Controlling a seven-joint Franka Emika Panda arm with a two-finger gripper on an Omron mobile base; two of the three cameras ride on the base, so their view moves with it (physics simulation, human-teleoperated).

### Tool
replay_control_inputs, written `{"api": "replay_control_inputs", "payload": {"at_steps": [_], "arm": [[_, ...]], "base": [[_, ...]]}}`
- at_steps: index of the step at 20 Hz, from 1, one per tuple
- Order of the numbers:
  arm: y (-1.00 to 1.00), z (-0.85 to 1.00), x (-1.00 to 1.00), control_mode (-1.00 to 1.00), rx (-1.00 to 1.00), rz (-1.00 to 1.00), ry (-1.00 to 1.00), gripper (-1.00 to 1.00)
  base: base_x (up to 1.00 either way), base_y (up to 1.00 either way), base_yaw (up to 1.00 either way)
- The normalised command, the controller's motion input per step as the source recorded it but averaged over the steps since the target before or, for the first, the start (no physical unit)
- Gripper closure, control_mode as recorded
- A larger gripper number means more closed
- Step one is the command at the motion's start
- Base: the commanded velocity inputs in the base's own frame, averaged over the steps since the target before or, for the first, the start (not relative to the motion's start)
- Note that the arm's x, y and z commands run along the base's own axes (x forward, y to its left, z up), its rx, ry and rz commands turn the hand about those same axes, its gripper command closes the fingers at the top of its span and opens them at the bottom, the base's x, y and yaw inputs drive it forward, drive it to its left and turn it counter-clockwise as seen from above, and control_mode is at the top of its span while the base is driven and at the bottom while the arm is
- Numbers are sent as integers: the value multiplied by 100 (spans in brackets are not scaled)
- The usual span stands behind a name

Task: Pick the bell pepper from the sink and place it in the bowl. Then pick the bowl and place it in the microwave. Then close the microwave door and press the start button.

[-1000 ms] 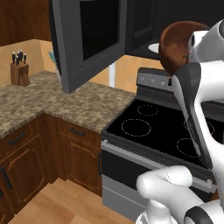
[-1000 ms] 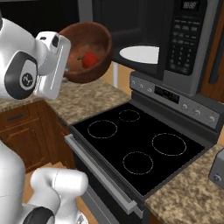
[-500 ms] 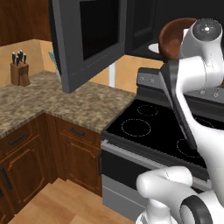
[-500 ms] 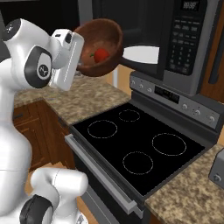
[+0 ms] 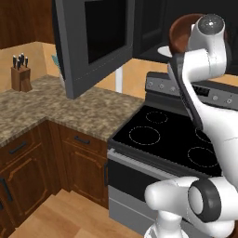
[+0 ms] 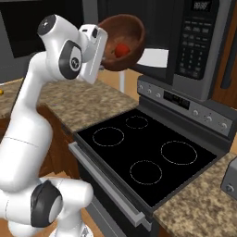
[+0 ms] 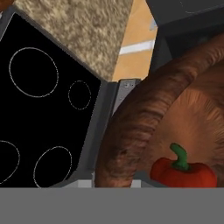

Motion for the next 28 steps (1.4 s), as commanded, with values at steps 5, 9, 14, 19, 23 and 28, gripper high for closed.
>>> {"api": "replay_control_inputs", "payload": {"at_steps": [5, 9, 14, 19, 23, 28], "arm": [[-19, 9, 65, -100, 0, 0, 0, 100], [-23, 0, 69, -100, 0, 0, 2, 100], [-26, 0, 69, -100, 0, 0, 4, 100], [-34, 0, 70, -100, 0, 0, 5, 100], [-33, 0, 57, -100, 0, 0, 0, 100], [-17, -12, 41, -100, 0, 0, 4, 100]], "base": [[0, 0, 0], [0, 0, 0], [0, 0, 0], [0, 0, 0], [0, 0, 0], [0, 0, 0]]}}
